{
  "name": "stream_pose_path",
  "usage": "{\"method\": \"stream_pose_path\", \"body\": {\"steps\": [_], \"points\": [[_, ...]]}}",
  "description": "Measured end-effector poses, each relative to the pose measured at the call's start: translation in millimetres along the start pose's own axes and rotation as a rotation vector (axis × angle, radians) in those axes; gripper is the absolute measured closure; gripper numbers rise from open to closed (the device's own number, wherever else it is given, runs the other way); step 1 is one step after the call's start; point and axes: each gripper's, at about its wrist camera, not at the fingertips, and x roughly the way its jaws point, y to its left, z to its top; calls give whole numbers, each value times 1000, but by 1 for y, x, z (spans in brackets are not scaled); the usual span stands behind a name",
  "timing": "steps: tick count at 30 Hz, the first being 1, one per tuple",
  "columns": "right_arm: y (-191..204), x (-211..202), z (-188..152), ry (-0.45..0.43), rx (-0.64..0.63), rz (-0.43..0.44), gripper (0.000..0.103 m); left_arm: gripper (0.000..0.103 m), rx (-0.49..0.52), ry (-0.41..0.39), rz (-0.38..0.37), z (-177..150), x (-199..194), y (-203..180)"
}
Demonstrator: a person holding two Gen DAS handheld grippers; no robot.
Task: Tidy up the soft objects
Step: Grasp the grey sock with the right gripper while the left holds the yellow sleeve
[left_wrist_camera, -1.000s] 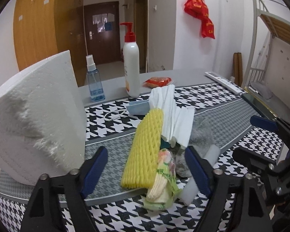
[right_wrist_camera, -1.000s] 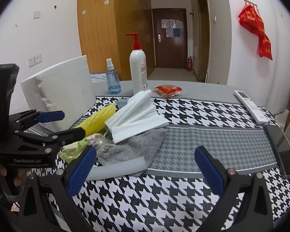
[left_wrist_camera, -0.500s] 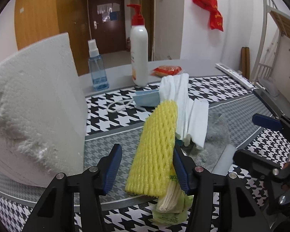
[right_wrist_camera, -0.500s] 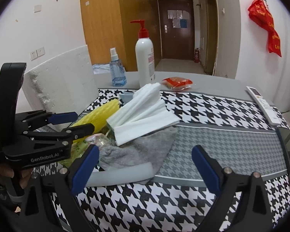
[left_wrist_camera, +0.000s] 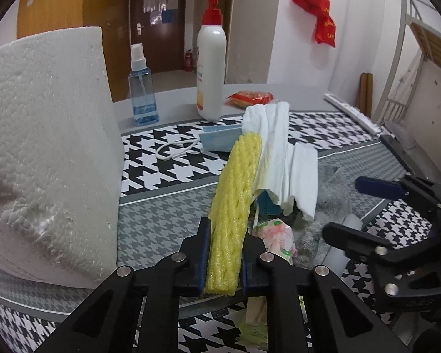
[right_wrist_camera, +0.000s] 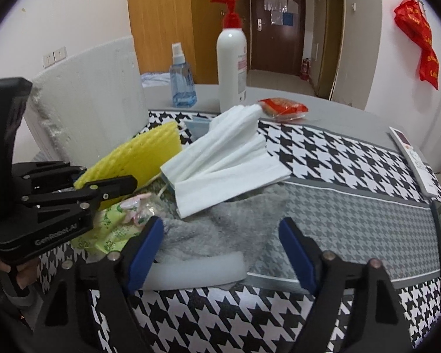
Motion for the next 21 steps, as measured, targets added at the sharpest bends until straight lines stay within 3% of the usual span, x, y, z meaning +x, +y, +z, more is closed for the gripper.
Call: {"method": "stream_pose_path", "body": {"steps": [4, 12, 15, 21], "points": [[-1, 10, 0, 34, 0, 1, 30, 86, 9, -14, -13, -2, -3, -1], [2, 18, 0, 70, -25, 3, 71, 87, 6, -52, -41, -2, -10, -1], [4, 18, 0, 67, -32, -11, 82, 87, 8, -65, -43, -3, -13, -2], [1, 7, 1, 39, -21, -32, 89, 89, 10, -92, -54, -3, -19, -2]]}}
